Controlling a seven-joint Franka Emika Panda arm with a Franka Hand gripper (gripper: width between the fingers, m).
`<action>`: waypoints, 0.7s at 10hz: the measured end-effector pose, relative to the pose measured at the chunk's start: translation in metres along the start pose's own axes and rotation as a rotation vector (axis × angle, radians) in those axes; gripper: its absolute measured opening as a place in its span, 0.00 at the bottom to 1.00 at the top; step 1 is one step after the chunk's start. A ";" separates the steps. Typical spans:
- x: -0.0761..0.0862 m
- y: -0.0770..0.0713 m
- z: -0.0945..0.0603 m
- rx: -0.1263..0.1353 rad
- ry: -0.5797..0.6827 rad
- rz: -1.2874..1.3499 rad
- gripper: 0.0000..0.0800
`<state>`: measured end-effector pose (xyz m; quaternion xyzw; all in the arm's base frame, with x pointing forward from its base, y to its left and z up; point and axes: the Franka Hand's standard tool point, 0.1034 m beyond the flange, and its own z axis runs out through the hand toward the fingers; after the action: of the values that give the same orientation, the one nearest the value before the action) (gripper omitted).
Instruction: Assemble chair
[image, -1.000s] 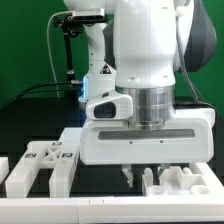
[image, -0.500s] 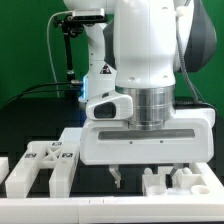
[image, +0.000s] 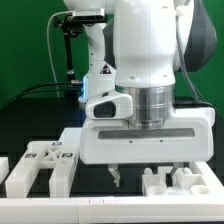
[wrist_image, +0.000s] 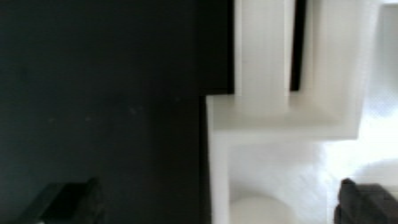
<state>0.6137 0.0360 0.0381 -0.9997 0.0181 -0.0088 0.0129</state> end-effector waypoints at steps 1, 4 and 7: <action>-0.013 0.001 -0.015 0.001 -0.023 -0.006 0.81; -0.031 -0.003 -0.035 0.002 -0.106 0.010 0.81; -0.035 -0.004 -0.032 -0.002 -0.300 0.006 0.81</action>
Offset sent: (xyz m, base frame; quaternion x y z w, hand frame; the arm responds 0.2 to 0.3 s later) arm -0.0203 0.0063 0.0206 -0.0057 -0.1060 0.0523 0.9930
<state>0.5786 0.0401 0.0695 -0.9898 0.0188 0.1406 0.0145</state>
